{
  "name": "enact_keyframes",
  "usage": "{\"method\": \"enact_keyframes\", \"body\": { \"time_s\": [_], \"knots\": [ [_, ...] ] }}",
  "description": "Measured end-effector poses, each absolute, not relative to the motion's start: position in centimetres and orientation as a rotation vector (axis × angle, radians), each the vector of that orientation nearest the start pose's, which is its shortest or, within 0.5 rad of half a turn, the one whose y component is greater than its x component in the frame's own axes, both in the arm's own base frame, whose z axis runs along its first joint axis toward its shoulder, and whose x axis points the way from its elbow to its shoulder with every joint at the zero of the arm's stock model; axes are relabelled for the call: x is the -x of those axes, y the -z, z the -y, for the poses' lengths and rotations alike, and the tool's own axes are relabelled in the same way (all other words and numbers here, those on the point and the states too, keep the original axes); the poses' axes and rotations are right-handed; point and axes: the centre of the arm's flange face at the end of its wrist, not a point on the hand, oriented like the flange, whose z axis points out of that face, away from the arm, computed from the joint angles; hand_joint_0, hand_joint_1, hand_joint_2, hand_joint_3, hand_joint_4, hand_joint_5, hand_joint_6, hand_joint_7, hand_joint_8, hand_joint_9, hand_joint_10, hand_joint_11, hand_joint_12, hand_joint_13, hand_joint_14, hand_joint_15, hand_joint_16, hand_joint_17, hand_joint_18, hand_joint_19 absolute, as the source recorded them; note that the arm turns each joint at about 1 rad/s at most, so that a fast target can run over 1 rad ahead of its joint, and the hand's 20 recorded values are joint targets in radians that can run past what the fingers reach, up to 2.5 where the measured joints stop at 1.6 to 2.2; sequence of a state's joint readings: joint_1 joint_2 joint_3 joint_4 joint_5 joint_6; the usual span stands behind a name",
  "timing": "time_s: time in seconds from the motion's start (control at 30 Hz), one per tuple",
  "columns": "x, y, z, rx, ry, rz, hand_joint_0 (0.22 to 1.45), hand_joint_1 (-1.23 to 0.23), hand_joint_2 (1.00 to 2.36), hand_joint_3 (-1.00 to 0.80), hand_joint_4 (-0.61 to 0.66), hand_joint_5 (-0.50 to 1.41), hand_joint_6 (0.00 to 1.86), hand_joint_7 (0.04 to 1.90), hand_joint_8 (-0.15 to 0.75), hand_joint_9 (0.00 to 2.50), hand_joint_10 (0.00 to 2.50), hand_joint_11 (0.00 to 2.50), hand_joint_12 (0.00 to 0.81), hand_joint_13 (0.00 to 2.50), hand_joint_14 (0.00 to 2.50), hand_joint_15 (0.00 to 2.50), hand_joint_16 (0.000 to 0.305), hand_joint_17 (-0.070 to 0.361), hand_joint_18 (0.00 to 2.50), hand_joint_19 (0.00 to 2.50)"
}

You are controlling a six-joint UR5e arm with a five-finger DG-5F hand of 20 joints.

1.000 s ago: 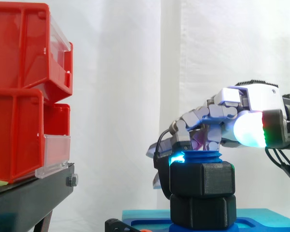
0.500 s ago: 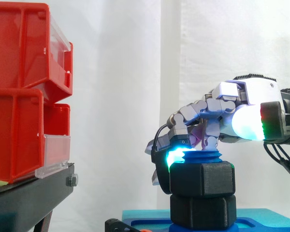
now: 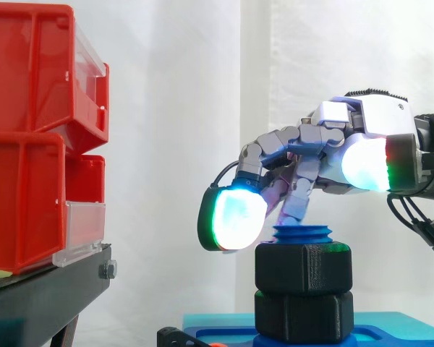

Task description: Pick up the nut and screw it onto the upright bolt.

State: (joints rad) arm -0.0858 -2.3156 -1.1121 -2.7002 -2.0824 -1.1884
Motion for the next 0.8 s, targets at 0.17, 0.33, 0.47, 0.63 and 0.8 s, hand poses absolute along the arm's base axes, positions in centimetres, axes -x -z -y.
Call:
{"method": "enact_keyframes", "body": {
  "time_s": [0.17,0.33,0.47,0.63,0.8],
  "knots": [
    [-75.7,-27.9,14.3,0.096,-0.609,-1.462,0.40,-0.50,1.00,-0.50,0.10,-0.22,0.50,0.61,0.250,0.41,0.00,0.00,0.398,0.22,0.00,0.00,0.050,0.113,0.00,0.01],
    [-75.7,-27.2,13.2,0.096,-0.620,-1.473,0.36,-0.39,1.00,-0.50,0.12,-0.22,0.50,0.60,0.246,0.26,0.00,0.00,0.412,0.07,0.00,0.00,0.057,0.129,0.00,0.00],
    [-75.4,-25.9,12.5,0.079,-0.625,-1.487,0.36,-0.28,1.00,-0.50,0.14,-0.21,0.50,0.58,0.250,0.22,0.00,0.00,0.416,0.03,0.00,0.00,0.058,0.131,0.00,0.00],
    [-75.3,-25.3,12.0,0.062,-0.635,-1.487,0.36,-0.24,1.00,-0.50,0.17,-0.20,0.50,0.58,0.250,0.22,0.00,0.00,0.414,0.02,0.00,0.00,0.058,0.131,0.00,0.00],
    [-75.3,-25.2,11.9,0.052,-0.645,-1.488,0.37,-0.23,1.00,-0.50,0.18,-0.18,0.50,0.64,0.257,0.24,0.00,0.00,0.411,0.03,0.00,0.00,0.057,0.127,0.00,0.00]
  ]
}}
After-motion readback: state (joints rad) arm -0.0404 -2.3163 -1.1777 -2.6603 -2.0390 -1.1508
